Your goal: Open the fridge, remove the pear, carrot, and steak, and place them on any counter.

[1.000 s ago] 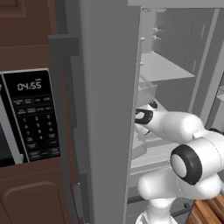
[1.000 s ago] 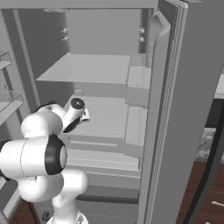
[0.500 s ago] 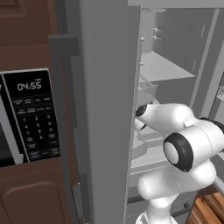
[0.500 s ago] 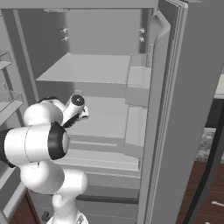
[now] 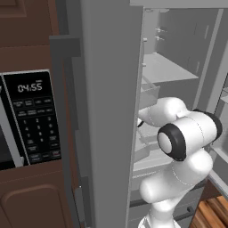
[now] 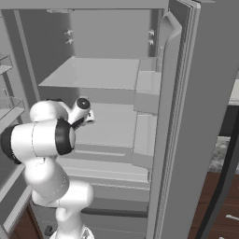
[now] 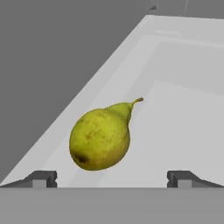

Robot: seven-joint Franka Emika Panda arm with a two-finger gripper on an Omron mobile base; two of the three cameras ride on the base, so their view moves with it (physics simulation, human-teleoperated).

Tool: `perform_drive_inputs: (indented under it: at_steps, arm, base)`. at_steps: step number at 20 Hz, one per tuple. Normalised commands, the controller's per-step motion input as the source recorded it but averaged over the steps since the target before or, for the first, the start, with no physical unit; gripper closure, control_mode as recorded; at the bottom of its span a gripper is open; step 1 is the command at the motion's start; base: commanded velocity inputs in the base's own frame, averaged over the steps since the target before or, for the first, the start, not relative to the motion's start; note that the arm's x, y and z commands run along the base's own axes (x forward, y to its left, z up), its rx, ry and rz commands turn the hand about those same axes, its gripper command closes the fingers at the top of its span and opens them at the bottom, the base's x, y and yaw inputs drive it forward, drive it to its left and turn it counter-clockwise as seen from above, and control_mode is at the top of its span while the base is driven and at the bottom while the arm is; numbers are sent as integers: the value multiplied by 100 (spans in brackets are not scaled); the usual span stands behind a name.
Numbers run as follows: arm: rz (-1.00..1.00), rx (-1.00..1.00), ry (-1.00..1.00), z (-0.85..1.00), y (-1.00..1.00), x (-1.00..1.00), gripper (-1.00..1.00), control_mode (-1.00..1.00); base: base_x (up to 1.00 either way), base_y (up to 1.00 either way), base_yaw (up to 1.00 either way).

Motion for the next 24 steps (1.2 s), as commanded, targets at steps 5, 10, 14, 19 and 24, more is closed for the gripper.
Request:
perform_drive_inputs:
  at_steps: [5, 10, 14, 19, 24]
  arm:
    - [0, 0, 0, -16, 25, 12, -100, -100]
    - [0, 0, 0, -5, 20, 21, -100, -100]
    - [0, 0, 0, -19, 2, 14, -100, -100]
    - [0, 0, 0, -39, 0, 0, 100, -100]
    - [0, 0, 0, -8, 0, 0, 100, -100]
  base:
    - [0, 0, 0]
    - [0, 0, 0]
    - [0, 0, 0]
    - [0, 0, 0]
    - [0, 0, 0]
